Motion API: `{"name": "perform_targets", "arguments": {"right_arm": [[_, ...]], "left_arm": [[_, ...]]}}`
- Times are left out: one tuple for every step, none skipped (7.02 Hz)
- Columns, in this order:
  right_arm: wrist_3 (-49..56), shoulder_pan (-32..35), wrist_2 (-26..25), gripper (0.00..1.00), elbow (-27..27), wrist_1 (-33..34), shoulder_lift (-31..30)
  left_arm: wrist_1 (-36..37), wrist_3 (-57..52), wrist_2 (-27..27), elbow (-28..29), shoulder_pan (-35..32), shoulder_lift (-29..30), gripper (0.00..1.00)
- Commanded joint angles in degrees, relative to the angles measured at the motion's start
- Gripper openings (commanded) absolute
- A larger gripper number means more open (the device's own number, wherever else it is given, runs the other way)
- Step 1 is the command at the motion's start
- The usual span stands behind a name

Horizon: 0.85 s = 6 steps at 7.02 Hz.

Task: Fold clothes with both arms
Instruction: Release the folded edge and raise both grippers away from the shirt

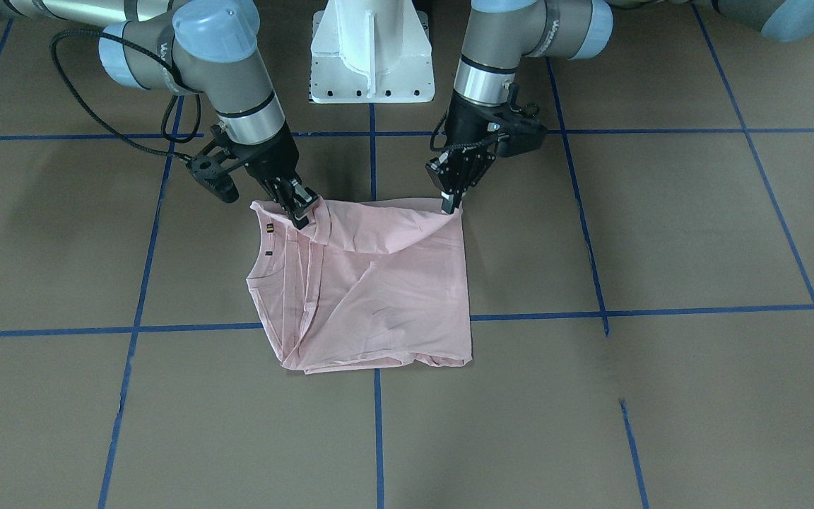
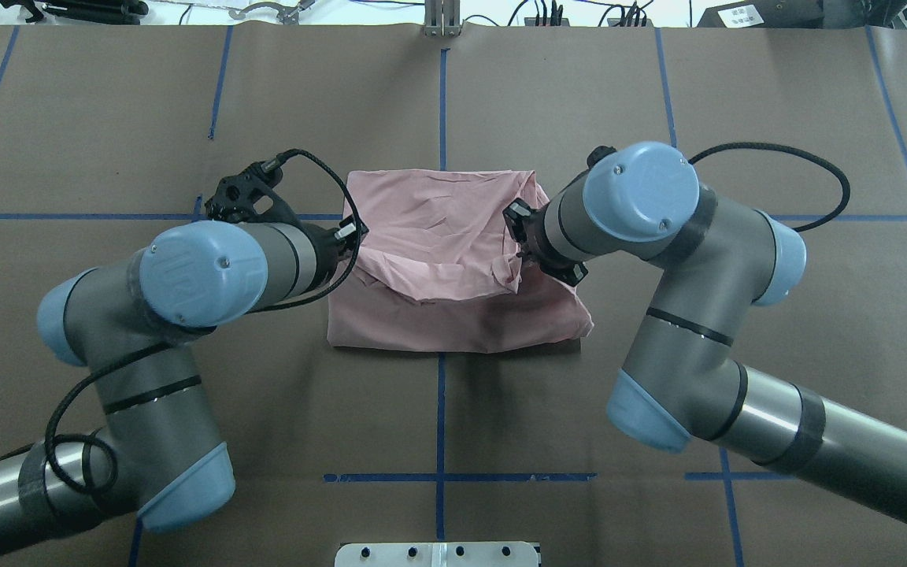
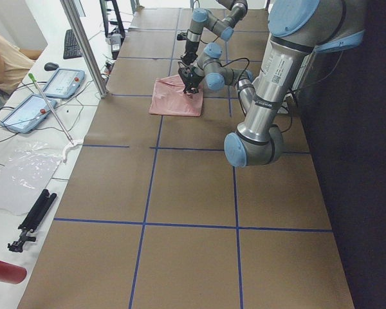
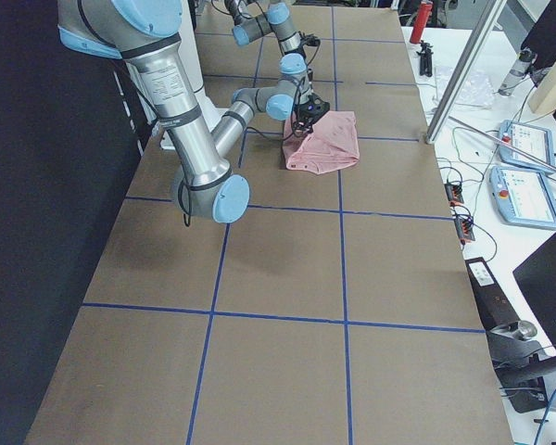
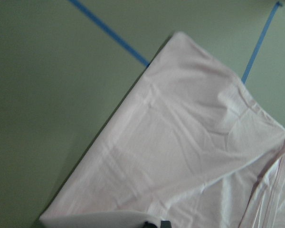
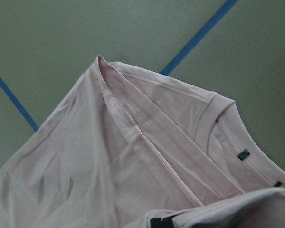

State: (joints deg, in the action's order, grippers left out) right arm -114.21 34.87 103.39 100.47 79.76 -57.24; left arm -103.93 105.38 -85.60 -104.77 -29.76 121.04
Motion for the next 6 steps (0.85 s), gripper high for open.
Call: {"name": "perform_targets", "arguments": {"right_arm": [[2.05,3.62,1.73,0.0,-9.1,-1.96,4.57],[2.15,5.2,2.08,0.0,-15.42,-4.32,7.9],[4.32,6.86,4.69,0.0,-19.22,-5.04,9.24],[6.17,8.01,5.76,0.0,-23.26,-7.84,10.47],[6.45,8.46,5.77,0.0,-32.53,-15.69,13.61],[13.16,10.55,5.95,0.46,-44.63,-22.82,17.3]], "left_arm": [[-6.67,-3.51,0.08,11.91,-4.42,5.34,0.0],[-11.08,-5.69,0.17,15.53,-5.22,5.35,0.0],[-13.56,-7.89,0.52,19.04,-5.48,5.61,0.0],[-15.93,-9.56,1.83,21.17,-5.84,5.61,0.0],[-18.48,-12.19,3.32,25.45,-5.93,7.09,0.1],[-24.07,-16.65,3.85,34.98,-8.19,10.5,0.24]]}}
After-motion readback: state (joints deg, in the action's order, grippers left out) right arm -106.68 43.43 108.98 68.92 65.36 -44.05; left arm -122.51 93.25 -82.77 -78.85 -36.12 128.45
